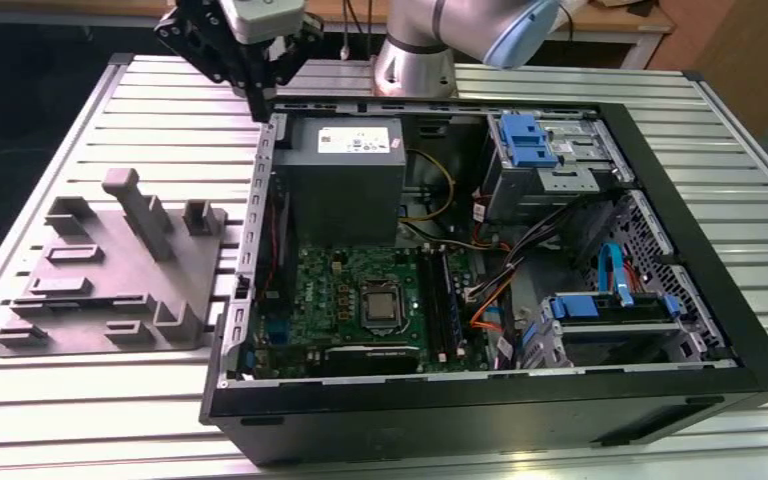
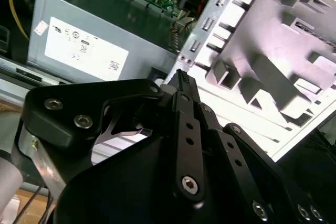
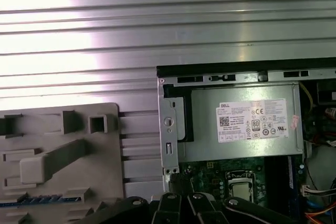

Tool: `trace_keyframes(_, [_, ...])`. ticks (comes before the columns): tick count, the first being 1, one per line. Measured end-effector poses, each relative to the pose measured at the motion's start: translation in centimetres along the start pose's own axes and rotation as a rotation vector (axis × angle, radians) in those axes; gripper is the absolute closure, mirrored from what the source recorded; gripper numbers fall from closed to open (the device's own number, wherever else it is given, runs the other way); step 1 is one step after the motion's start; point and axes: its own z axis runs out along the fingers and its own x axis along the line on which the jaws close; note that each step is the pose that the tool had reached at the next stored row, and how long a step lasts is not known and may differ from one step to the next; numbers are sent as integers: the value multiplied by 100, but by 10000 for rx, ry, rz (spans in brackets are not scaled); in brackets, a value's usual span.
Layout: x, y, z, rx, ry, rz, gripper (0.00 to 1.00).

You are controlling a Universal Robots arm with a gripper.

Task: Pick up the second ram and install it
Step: 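Reach for the second ram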

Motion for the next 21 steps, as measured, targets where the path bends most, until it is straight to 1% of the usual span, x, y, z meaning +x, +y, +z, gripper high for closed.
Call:
trace_keyframes(5, [128, -10, 6, -1, 0, 1, 90])
trace_keyframes(21, [595, -48, 28, -1, -1, 1, 90])
